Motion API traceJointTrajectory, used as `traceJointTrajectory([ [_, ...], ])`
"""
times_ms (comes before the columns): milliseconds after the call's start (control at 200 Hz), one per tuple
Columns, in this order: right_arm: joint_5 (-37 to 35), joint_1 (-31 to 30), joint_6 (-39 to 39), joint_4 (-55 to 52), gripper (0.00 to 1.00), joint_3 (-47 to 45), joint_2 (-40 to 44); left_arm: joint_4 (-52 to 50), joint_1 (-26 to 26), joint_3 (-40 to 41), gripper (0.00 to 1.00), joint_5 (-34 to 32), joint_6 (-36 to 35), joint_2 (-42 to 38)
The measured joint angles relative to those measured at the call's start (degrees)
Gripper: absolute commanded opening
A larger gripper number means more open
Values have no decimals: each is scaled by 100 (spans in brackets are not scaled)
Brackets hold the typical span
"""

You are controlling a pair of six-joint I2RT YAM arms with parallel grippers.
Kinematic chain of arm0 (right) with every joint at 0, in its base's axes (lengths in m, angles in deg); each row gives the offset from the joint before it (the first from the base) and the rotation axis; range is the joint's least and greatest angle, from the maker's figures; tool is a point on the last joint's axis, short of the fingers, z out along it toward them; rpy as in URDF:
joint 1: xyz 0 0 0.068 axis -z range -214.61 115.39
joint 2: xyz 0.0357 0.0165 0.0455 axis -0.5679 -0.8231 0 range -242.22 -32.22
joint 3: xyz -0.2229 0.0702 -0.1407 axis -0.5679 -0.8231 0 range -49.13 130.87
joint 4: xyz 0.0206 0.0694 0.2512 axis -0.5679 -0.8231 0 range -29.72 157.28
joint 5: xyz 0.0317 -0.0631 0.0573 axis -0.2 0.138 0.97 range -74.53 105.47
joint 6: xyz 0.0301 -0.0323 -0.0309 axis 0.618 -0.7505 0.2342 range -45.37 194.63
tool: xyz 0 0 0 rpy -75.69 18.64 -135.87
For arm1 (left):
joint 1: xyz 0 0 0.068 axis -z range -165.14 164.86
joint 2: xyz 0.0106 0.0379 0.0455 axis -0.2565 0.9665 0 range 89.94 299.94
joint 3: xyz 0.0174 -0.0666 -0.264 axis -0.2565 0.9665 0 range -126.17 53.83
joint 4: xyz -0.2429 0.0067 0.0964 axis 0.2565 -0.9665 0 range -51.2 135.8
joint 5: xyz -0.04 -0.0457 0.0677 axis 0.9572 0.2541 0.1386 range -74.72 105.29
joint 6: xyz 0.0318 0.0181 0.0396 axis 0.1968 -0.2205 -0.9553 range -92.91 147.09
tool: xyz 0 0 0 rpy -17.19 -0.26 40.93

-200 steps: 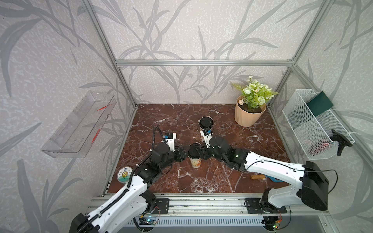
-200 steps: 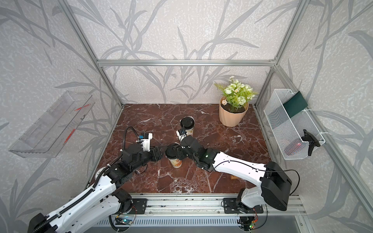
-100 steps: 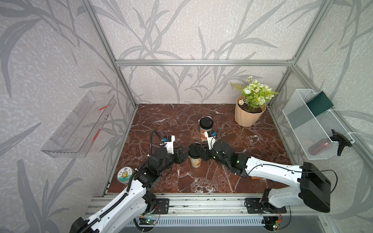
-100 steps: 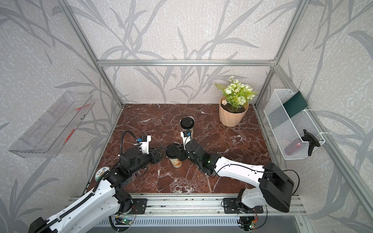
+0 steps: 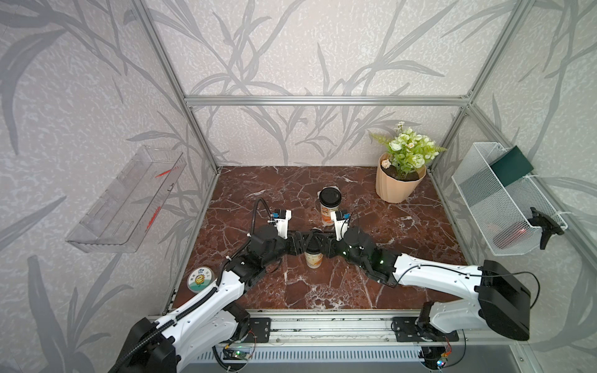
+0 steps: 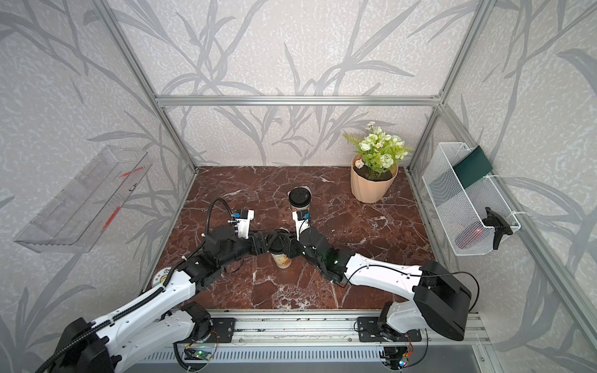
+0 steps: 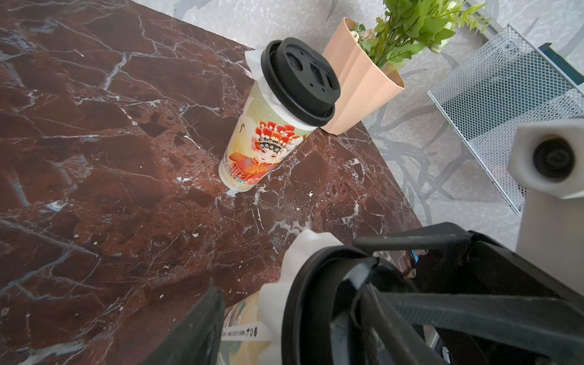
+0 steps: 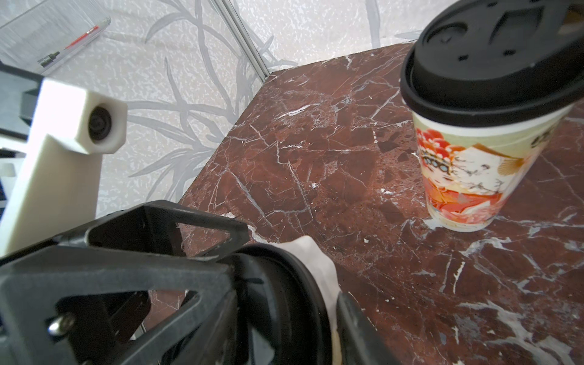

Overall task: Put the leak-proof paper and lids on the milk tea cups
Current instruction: Secure the cup lid on the cup.

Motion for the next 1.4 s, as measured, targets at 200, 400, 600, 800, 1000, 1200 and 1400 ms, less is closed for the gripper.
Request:
traceJointTrajectory([
  [200, 538, 271, -275, -584, 59, 181, 267, 717, 17, 341, 49, 114, -15, 50],
  [400, 1401, 811, -647, -1390, 59, 730, 284, 931, 17, 586, 50, 87, -13, -127],
  [600, 2020, 1447, -796, -1458, 53, 1106, 144, 1045, 17, 706, 51, 39, -17, -223],
  [800, 2865, 1709, -901, -1443, 53, 1257, -538, 1187, 17, 614, 51, 59, -31, 31],
  [1000, 3453, 1860, -925, -1333, 53, 1250, -721, 1187, 17, 310, 51, 122, -146, 468],
  [1200, 3923, 1934, -920, -1099, 53, 1215, -857, 1279, 28, 254, 51, 168, -188, 621],
  [1400, 4081, 1974, -927, -872, 52, 1161, -951, 1331, 28, 258, 50, 175, -188, 649],
])
